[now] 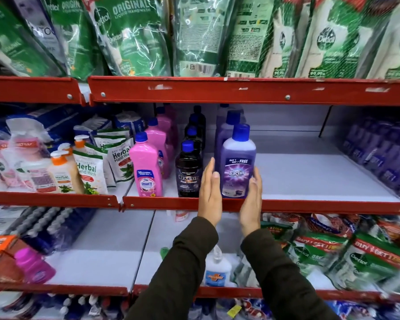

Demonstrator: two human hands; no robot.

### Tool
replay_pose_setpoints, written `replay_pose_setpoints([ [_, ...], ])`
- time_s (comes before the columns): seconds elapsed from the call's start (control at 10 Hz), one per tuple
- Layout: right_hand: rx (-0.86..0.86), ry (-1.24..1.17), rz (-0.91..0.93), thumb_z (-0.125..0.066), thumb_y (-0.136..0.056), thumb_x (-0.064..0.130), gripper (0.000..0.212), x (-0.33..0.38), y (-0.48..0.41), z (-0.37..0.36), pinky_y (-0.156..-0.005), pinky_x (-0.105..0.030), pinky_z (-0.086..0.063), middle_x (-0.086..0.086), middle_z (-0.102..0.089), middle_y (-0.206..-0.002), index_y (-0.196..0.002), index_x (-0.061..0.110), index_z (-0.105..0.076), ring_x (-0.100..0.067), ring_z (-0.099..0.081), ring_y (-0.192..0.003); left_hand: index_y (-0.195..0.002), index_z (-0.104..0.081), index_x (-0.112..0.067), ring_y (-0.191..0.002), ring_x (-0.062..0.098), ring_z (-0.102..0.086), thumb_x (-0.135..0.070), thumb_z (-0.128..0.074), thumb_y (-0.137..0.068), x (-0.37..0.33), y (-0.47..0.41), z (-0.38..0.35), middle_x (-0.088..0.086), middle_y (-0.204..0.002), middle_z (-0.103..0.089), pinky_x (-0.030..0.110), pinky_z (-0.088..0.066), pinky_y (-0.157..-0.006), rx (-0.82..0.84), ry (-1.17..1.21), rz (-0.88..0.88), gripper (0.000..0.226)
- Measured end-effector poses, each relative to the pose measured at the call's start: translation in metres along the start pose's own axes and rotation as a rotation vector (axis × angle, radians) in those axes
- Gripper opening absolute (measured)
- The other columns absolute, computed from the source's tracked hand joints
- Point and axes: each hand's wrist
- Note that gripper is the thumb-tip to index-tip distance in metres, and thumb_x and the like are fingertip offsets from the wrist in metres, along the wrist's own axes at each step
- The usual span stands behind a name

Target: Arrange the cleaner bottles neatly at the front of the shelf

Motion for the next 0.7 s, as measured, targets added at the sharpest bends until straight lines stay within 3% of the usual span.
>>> replay_pose_setpoints([
  [0.1,0.111,-0.024,-0.031,-0.035,-0.102,0.038,0.052,-0.002,-0.005,0.008,-0.120,-0.042,-0.032,0.008,-0.040,-0.149,-0.152,0.025,-0.031,-0.010,-0.040,-0.140,-0.158,-0.023,-0.019,-0.153,0.013,-0.024,-0.031,-0.023,-0.109,-0.004,-0.010,-0.015,-0.001,-0.165,-0.027,0.043,-0.018,-0.128,0.038,0.080,0.149,0.050],
  [0.2,0.173,-0.023,-0.075,-0.037,-0.095,0.047,0.063,-0.003,-0.009,0.015,-0.120,-0.044,-0.031,0.005,-0.038,-0.156,-0.154,0.028,-0.030,-0.013,-0.038,-0.143,-0.157,-0.026,-0.018,-0.151,0.016,-0.030,-0.031,-0.024,-0.108,-0.003,-0.009,-0.020,0.003,-0.162,-0.034,0.045,-0.023,-0.127,0.054,0.084,0.175,0.050],
  [0.5,0.247,0.059,-0.104,-0.041,-0.091,0.057,0.065,0.005,-0.010,0.025,-0.122,-0.043,-0.027,0.013,-0.035,-0.156,-0.152,0.039,-0.029,-0.008,-0.034,-0.145,-0.157,-0.025,-0.028,-0.150,0.014,-0.032,-0.051,-0.031,-0.097,-0.010,-0.003,-0.019,-0.003,-0.163,-0.034,0.045,-0.024,-0.126,0.078,0.028,0.208,0.066],
  [0.7,0.273,0.069,-0.093,-0.038,-0.092,0.056,0.065,0.007,-0.013,0.030,-0.122,-0.046,-0.026,0.011,-0.030,-0.160,-0.153,0.039,-0.025,-0.008,-0.032,-0.145,-0.158,-0.020,-0.030,-0.153,0.011,-0.024,-0.046,-0.031,-0.102,-0.004,-0.006,-0.011,-0.006,-0.166,-0.025,0.044,-0.018,-0.128,0.130,-0.001,0.176,0.059],
])
Point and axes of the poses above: each hand's wrist, its own y-axis away from the middle knuckle, its own z-axis out of the back of the hand, x = y × z
